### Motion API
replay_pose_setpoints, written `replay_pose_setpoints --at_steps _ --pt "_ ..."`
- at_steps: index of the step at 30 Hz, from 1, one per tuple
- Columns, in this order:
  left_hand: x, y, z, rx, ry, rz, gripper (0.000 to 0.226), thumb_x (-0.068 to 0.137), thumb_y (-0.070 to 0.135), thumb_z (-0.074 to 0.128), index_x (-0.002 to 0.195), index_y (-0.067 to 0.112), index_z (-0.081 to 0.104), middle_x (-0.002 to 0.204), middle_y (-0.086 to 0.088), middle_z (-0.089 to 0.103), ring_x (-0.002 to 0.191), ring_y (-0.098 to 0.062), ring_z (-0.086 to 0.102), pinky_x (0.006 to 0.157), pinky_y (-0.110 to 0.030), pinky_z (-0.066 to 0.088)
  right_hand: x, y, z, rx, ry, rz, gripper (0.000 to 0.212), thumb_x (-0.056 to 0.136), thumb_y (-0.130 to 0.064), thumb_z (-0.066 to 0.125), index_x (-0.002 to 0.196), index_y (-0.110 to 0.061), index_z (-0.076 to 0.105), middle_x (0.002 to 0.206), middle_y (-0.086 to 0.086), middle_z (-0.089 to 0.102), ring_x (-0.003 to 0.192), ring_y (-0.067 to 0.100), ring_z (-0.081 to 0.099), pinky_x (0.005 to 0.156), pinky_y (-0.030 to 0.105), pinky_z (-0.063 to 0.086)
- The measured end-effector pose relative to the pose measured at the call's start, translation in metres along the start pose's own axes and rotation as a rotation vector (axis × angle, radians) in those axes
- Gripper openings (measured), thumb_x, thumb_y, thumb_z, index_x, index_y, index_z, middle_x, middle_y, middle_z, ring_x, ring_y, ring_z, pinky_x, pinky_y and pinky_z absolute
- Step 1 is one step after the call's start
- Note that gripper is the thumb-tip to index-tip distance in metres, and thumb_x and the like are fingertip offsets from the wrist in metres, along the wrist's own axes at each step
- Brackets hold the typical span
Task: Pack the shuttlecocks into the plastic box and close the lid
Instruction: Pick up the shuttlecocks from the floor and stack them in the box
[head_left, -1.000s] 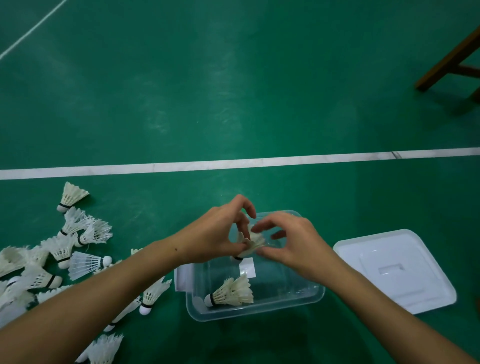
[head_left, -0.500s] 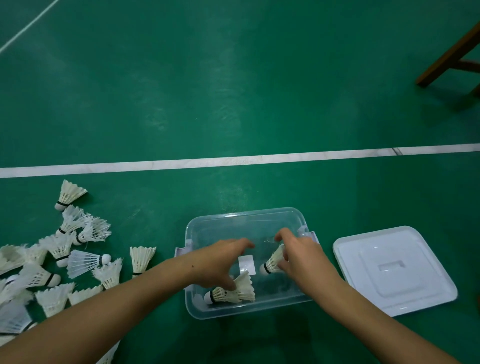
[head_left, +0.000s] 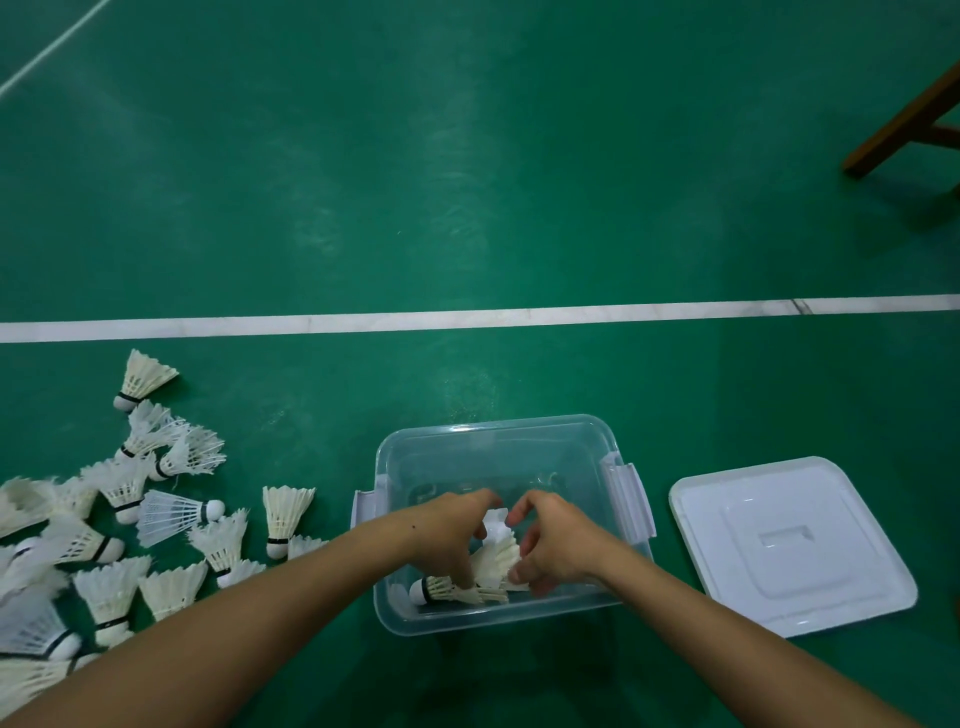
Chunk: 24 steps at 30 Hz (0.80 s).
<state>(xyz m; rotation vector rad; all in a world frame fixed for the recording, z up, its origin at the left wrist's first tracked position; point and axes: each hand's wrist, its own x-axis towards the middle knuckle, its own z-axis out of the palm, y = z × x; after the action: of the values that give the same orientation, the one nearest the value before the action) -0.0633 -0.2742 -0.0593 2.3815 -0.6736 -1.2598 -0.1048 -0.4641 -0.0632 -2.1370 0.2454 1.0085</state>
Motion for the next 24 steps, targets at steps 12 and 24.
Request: replay_pose_setpoints --at_steps 12,24 --pt "-0.075 -0.005 -0.005 -0.259 0.602 0.234 0.072 0.086 0.027 0.083 0.147 0.028 0.045 0.133 0.011 0.061 0.117 -0.002 0.059 0.097 -0.029 0.054 -0.025 -0.009 -0.023 -0.345 0.146 -0.135 0.065 0.086 -0.04 0.084 0.139 -0.027 0.049 0.114 -0.006 0.069 0.098 0.012 0.067 0.088 0.033 0.058" --pt "-0.186 -0.161 -0.02 -0.363 0.914 -0.207 0.06 0.079 0.028 0.09 0.129 0.032 0.058 0.11 0.015 0.068 0.1 -0.001 0.066 0.082 -0.031 0.062 -0.033 -0.173 0.01 -0.38 0.228 -0.618 0.035 0.093 -0.035 0.076 0.123 -0.027 0.061 0.098 -0.011 0.076 0.089 0.005 0.071 0.086 0.04 0.06"
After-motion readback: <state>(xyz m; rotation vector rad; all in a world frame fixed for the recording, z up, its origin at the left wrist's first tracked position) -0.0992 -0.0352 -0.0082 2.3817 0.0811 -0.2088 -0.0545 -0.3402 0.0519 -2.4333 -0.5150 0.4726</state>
